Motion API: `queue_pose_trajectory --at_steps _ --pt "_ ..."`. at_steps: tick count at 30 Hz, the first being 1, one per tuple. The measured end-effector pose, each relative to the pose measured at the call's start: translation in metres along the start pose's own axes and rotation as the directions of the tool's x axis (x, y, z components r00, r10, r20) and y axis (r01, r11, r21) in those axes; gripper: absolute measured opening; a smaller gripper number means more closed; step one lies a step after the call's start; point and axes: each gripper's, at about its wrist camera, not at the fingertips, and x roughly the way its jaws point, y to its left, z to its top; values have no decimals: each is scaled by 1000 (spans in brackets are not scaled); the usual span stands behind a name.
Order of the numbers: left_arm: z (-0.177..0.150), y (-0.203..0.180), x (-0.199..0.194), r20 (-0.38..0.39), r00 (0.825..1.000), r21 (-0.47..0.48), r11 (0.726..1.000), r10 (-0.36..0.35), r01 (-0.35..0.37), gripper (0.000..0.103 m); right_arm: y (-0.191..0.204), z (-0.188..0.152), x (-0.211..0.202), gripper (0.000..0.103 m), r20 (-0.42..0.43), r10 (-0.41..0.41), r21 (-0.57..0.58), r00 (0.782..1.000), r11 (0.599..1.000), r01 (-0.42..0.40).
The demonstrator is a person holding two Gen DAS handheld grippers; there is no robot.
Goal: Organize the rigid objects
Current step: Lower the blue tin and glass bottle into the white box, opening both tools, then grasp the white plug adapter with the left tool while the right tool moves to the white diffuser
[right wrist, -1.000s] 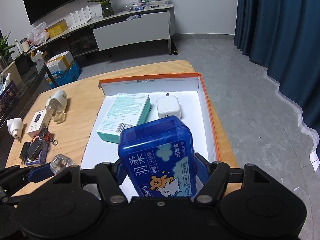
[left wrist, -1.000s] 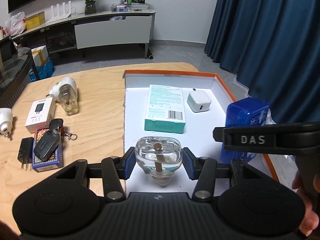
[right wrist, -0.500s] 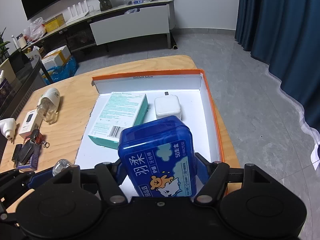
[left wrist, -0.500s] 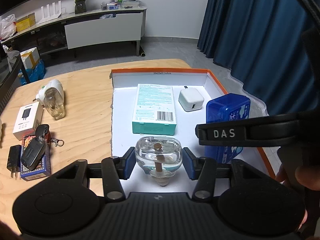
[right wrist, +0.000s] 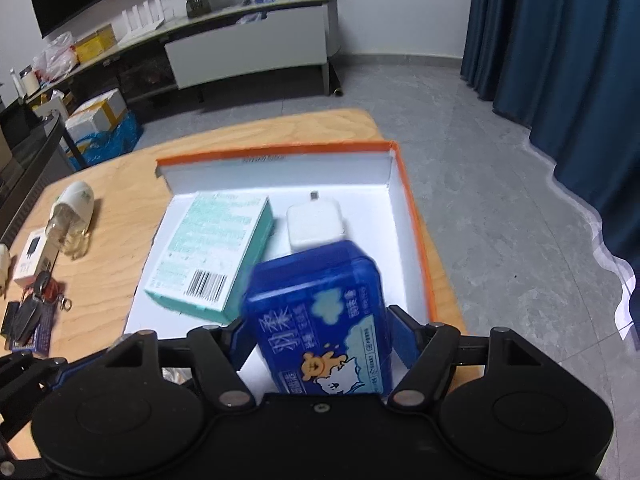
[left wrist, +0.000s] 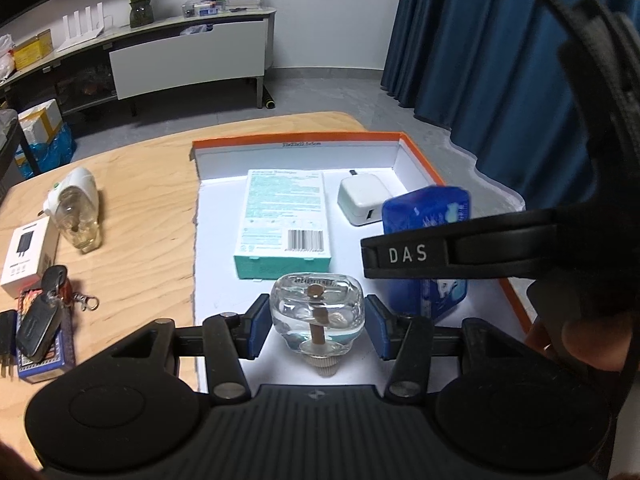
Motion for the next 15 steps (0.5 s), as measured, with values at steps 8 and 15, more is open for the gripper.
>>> queue_pose_trajectory --at_steps 8,15 --pt "13 -11 -14 81 997 26 1000 -6 4 84 -13 10 -30 83 114 -25 52 993 998 19" --pt "4 8 -33 93 995 -14 999 42 -41 99 -13 2 -51 84 136 0 78 991 997 -11"
